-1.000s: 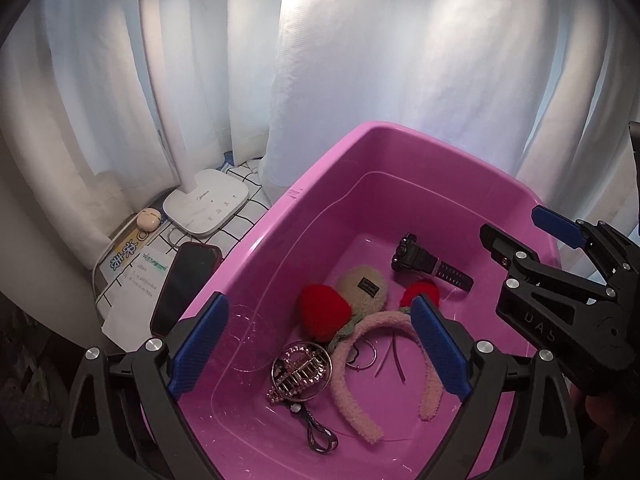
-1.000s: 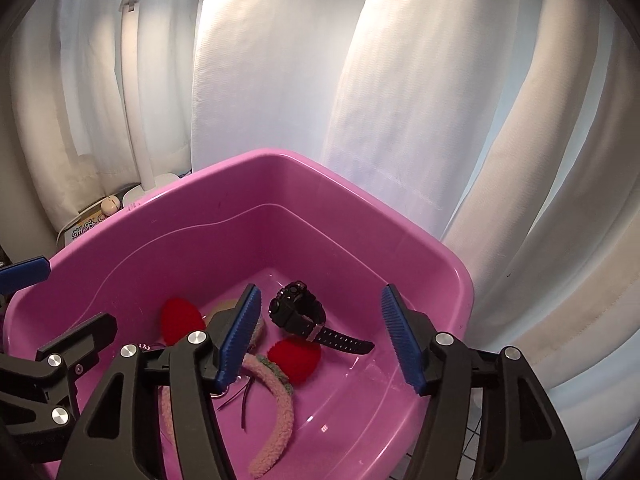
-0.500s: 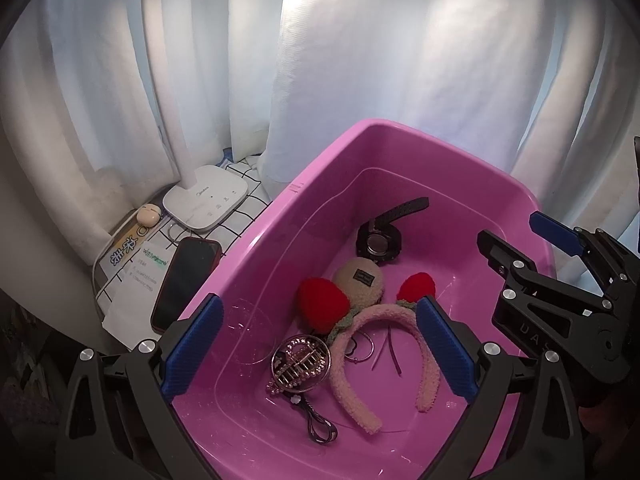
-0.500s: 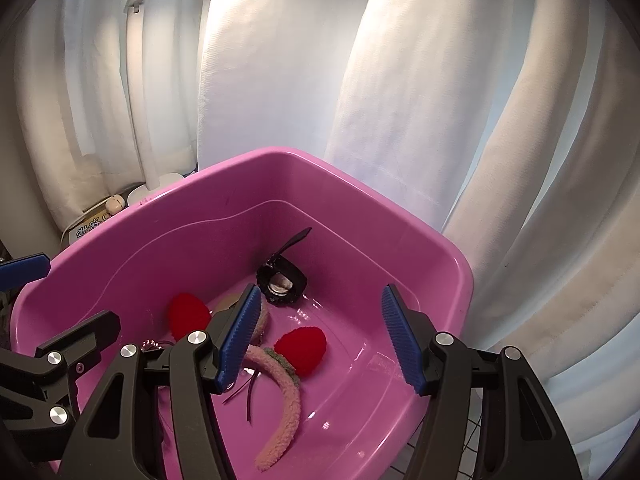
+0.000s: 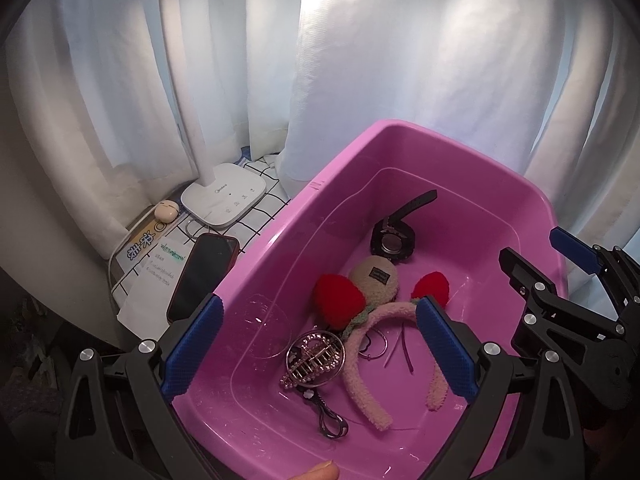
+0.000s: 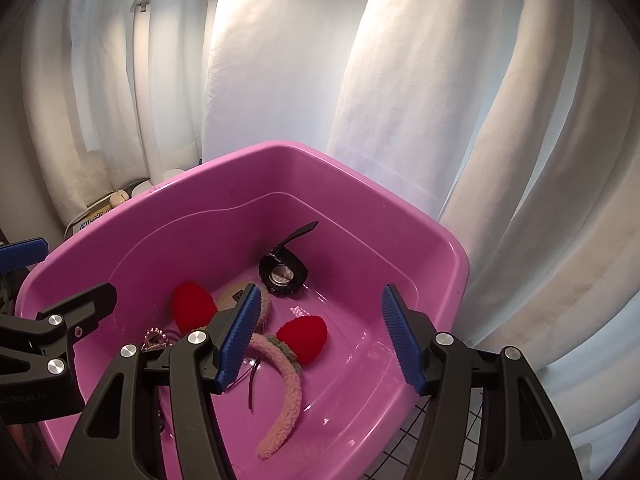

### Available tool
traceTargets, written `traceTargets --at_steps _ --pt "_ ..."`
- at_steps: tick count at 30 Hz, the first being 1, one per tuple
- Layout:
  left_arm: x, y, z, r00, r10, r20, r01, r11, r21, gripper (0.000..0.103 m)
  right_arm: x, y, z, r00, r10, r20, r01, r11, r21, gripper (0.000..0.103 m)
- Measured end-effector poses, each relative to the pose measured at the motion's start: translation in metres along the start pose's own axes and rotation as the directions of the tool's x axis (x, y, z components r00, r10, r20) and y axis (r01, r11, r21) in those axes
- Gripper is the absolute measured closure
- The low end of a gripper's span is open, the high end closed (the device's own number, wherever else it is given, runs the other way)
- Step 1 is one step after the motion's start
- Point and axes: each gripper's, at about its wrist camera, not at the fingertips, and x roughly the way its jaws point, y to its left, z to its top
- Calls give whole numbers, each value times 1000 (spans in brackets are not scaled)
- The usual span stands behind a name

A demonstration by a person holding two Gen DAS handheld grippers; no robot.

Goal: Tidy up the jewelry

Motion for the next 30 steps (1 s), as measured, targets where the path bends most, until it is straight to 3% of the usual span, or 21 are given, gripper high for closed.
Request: traceTargets --at_steps 30 --pt "-7 0 -2 1000 4 -8 -4 1000 -10 8 -13 -5 -15 1000 7 6 -7 1000 29 43"
